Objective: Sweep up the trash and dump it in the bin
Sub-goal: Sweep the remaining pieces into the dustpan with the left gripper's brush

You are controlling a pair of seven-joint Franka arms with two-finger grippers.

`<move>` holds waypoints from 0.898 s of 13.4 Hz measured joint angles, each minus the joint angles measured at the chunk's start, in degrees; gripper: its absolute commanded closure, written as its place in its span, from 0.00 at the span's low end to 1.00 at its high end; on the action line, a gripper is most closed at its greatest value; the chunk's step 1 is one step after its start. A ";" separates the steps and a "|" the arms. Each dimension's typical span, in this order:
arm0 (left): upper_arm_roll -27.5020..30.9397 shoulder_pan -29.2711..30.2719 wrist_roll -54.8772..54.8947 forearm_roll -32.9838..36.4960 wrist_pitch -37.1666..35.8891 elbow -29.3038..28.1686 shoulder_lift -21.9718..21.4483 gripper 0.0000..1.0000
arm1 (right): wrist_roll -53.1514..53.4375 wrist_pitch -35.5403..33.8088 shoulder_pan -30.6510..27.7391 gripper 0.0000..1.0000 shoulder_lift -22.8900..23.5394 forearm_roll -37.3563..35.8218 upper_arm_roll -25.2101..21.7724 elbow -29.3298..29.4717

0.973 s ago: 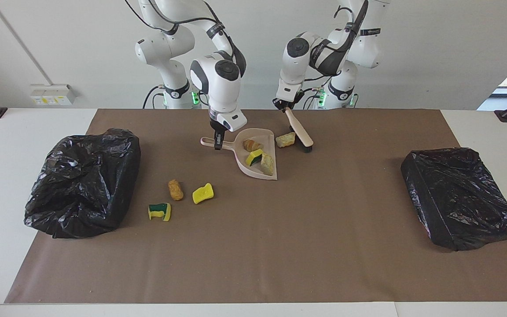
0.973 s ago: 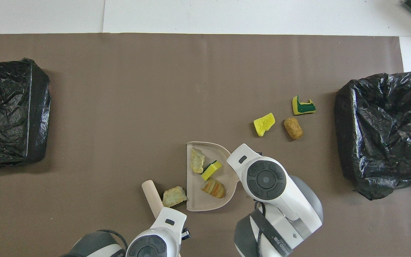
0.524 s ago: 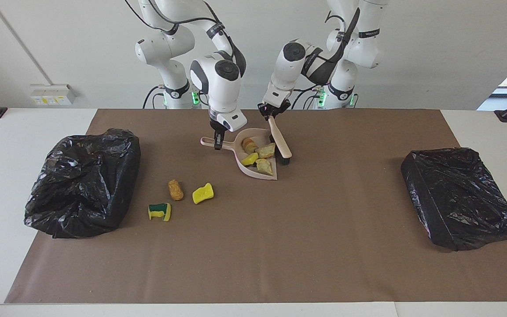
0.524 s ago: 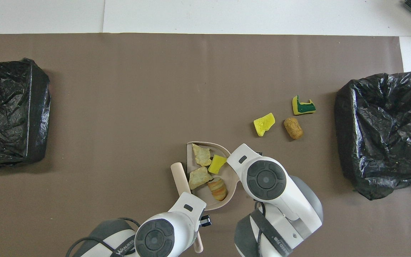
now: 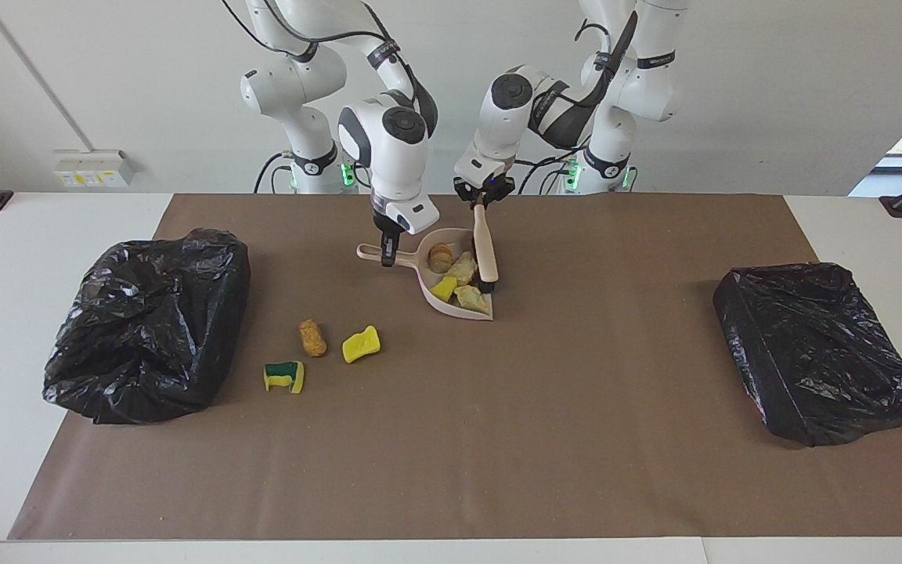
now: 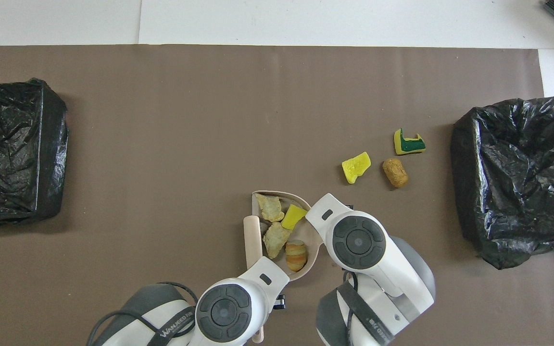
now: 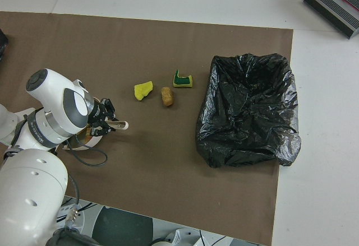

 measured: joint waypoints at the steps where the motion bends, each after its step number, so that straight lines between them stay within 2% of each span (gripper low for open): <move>1: 0.22 1.20 0.01 2.37 -2.02 0.72 -0.51 1.00 | 0.00 0.00 0.00 1.00 0.00 0.00 0.00 0.00; 3: 0.43 2.82 0.03 4.68 -3.49 1.09 -1.31 1.00 | 0.00 0.00 0.00 1.00 0.00 0.00 0.00 0.00; 7: 0.12 3.30 -1.45 4.90 -3.76 0.88 -1.65 1.00 | 1.53 -0.92 -0.33 1.00 -0.92 0.00 -0.04 0.05; 12: -0.86 0.53 -5.95 4.91 -3.09 -1.93 -3.93 1.00 | 2.05 -10.30 -5.79 1.00 -5.82 -0.02 -0.27 3.34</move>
